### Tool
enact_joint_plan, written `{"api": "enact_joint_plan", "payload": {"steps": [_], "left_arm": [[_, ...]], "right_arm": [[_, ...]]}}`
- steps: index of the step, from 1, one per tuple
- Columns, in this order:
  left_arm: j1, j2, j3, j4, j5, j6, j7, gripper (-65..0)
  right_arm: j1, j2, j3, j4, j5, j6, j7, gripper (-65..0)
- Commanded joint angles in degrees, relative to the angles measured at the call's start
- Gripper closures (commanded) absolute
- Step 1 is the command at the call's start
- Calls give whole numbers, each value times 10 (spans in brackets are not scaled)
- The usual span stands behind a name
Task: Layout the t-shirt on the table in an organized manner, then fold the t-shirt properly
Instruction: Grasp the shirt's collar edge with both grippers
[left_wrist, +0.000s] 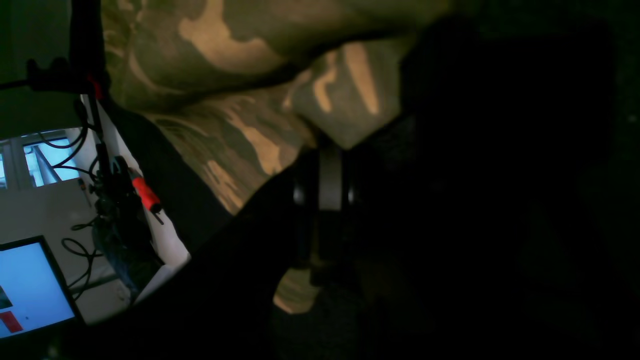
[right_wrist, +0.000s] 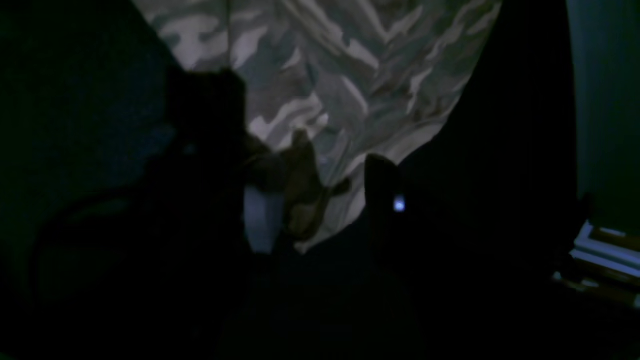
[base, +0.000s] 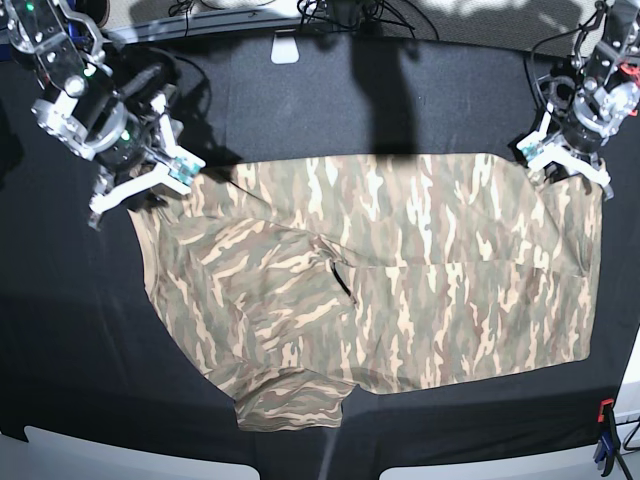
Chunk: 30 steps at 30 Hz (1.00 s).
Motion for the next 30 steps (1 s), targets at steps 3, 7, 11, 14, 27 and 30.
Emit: {"api": "enact_joint_plan", "payload": {"steps": [3,7,11,14,27,30], "left_arm": [[-1,-8,-2,5,0,-4,-5,0],[-1,-8,-2,5,0,-3,-5,0],[-1,-8,-2,5,0,-4,-5,0],[-1,-8,-2,5,0,-4,-5,0],[-1,-8,-2,5,0,-4,-4,0],[-1,-8,-2,5,0,-4,-3,0]], "right_arm": [[4,9,7,9,-4,30,8,-252],[4,9,7,-1,-4,34,8,-252],[4,9,7,-40,-17,35,21,-252],[4,9,7,-71,-50,32,39,-252],[24,9,5,-97,-50,32,68,-251],[24,9,5,-120,-50,33,69,-251]]}}
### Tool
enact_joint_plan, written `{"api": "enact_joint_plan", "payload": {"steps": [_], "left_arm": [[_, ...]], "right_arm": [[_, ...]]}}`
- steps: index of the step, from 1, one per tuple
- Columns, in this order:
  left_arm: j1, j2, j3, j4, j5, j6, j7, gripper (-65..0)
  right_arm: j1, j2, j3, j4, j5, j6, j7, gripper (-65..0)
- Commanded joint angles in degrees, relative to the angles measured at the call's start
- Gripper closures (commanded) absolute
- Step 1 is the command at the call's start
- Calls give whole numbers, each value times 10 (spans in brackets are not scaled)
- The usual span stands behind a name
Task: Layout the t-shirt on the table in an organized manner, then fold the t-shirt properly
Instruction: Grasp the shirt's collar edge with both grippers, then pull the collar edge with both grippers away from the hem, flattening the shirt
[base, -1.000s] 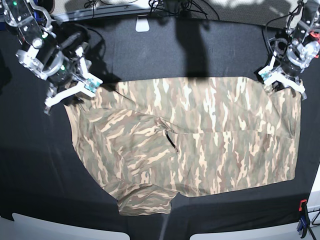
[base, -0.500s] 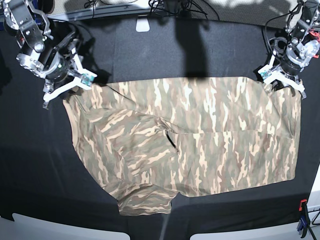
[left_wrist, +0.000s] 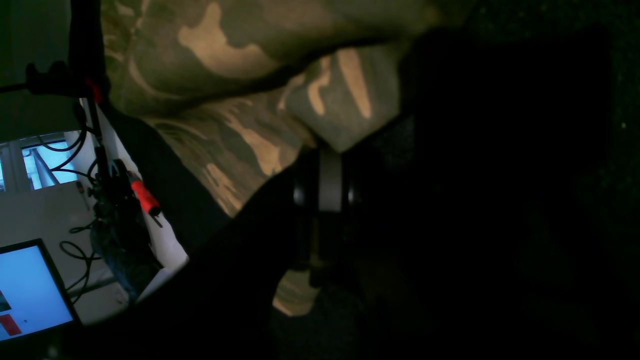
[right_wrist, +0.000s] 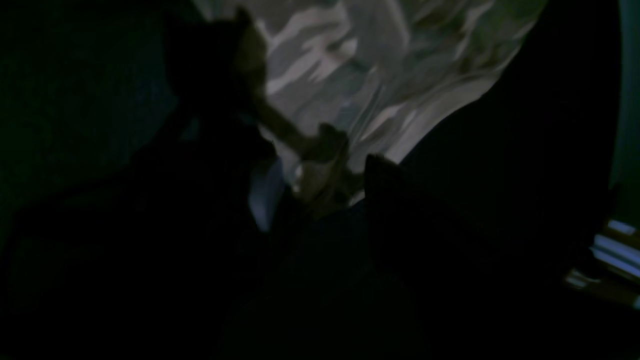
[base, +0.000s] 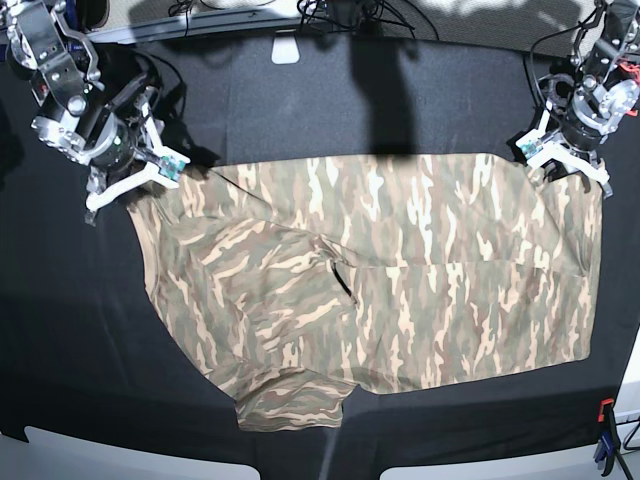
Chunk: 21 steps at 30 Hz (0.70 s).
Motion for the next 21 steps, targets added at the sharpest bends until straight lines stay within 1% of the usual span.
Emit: {"api": "enact_joint_plan", "payload": {"steps": [1,4,6,10,16,21], "left_arm": [[-1,-8,-2,5,0,-3,-1,0],[-1,-8,-2,5,0,-3,-1,0],[-1,-8,-2,5,0,-3,-1,0],[-1,-8,-2,5,0,-3,-1,0],[-1,-8,-2,5,0,-3,-1,0],[-1,-8,-2,5,0,-3,-1,0]], "right_arm": [[5,10,6,1,-3,-2,4,-251],[5,10,6,-9,-3,-1,16,-251],[5,10,6,-14,-23,-2,35,-248],[8,9,6,-37,-33,-2,59,-209],[33,9,6,-81,-32,-2,66,-209],[42,5,5,-82,-30,-2,84,-209]]}}
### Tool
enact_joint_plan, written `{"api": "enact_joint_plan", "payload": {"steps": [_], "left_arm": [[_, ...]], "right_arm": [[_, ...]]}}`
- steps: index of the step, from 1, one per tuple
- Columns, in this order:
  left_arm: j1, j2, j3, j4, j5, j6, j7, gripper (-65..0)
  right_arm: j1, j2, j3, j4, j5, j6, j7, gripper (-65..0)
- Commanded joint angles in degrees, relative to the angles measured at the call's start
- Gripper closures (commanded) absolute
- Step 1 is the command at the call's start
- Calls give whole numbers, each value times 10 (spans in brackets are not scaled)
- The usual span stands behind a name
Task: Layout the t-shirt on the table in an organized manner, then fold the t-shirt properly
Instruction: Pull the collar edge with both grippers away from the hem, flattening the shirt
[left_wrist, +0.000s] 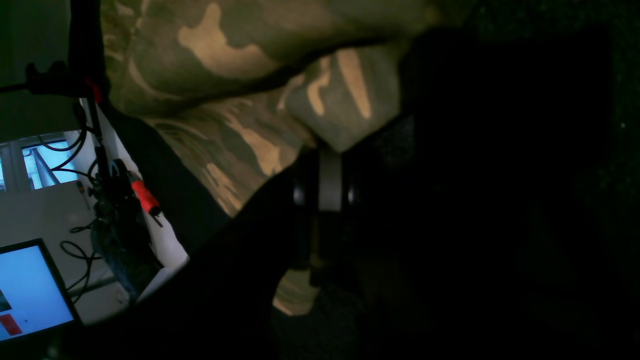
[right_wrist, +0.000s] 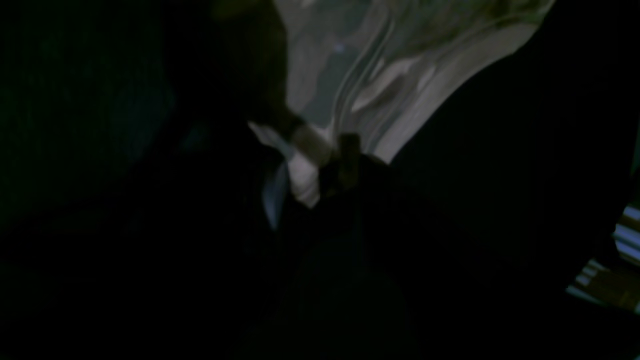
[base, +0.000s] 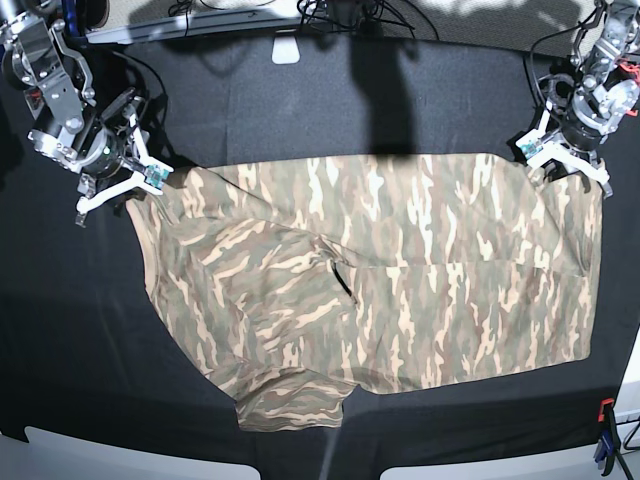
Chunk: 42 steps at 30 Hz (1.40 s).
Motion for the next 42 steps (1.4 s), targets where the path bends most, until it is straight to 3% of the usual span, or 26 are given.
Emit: {"api": "enact_joint_plan", "payload": {"steps": [1,5,7,10,17,22,29,42], "left_arm": [[-2,-8,-2,5,0,-3,-1,0],[-1,-8,-2,5,0,-3,-1,0],[-1,-8,-2,5,0,-3,-1,0],[-1,-8,-2,5,0,-3,-1,0],[-1,-8,-2,5,0,-3,0,0],[-1,-8,-2,9,0,-3,33,0],[3,-8,-2,46,-1,-3,89,0],[3,-9,-3,88,-11,-2,191,0]], "right_arm": [[9,6,5,8,0,-2,9,-209],[9,4,-11,8,0,-2,8,-207],[9,3,-26,8,0,-2,8,-145],[9,3,-46,8,0,-14,-3,0],[12,3,-51,9,1,-105,-12,0],[12,4,-51,19,33,-130,-43,0],[12,4,-50,46,95,-132,-74,0],[-33,12,-50,99,90,-132,-130,0]]}}
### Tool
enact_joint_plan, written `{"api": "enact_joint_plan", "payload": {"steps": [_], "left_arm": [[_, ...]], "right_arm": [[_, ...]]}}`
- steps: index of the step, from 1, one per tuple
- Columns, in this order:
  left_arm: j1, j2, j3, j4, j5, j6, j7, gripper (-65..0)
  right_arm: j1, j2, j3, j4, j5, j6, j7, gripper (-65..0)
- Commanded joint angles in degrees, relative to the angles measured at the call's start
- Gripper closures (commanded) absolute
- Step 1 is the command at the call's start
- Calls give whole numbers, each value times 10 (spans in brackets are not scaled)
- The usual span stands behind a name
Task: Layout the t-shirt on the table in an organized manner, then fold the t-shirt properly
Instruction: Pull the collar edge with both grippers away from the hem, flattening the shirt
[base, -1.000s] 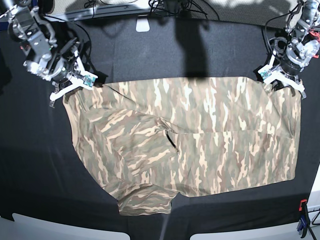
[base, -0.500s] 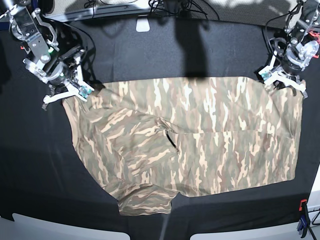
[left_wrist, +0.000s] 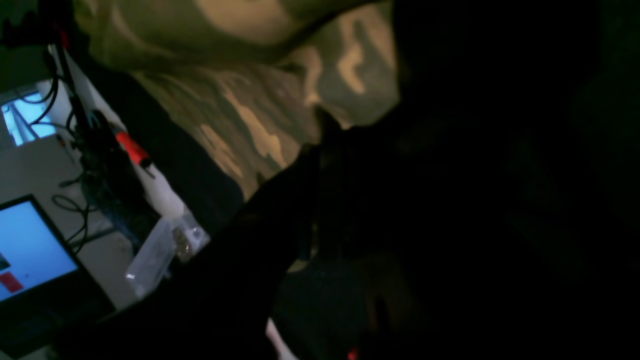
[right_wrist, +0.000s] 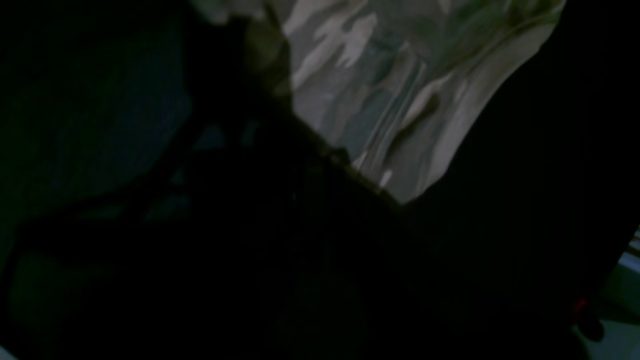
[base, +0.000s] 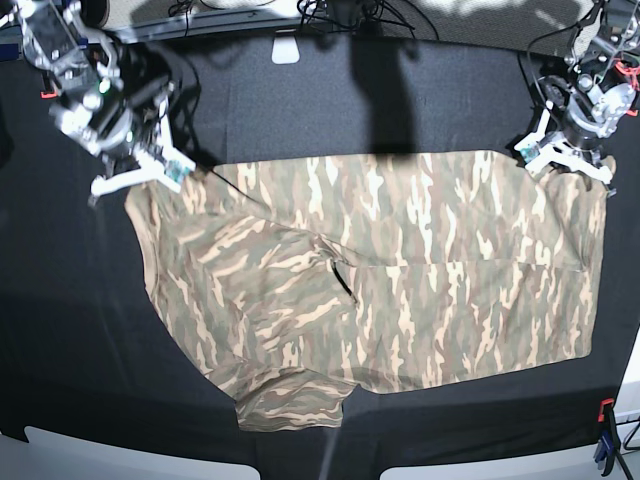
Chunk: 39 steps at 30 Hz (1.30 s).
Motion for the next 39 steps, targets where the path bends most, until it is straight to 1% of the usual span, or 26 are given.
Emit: {"api": "enact_joint_plan", "payload": {"steps": [1,5,7,11,14,20,26,32,39], "left_arm": [[-2,-11,-4,8,7,9,9,0],[-2,-13,-4,9,6,9,15,0],[-2,-13,-4,9,6,9,20,0],[-1,-13,-4,9,6,9,36,0],[9,-13,-4,12,6,9,37,0],[56,-13,-4,51,7,9,36,0],[82,-13,-4,91,8,9,52,0],[83,-13,-4,102,7,9,77,0],[83,-13,-4,102,-19,9,86,0]], "right_arm": [[-4,16,7,14,-1,-5,-1,0],[-30,41,7,34,-1,-5,-22,0],[-41,53,7,44,-4,-5,-45,0],[-57,69,7,56,-32,-4,-58,0],[-64,70,7,63,-31,-4,-63,0],[-86,70,7,77,-33,-4,-76,0],[-122,70,11,81,-53,-5,-80,0],[-180,70,61,90,-53,-19,-79,0],[-265,70,158,139,-52,-19,-77,0]]}}
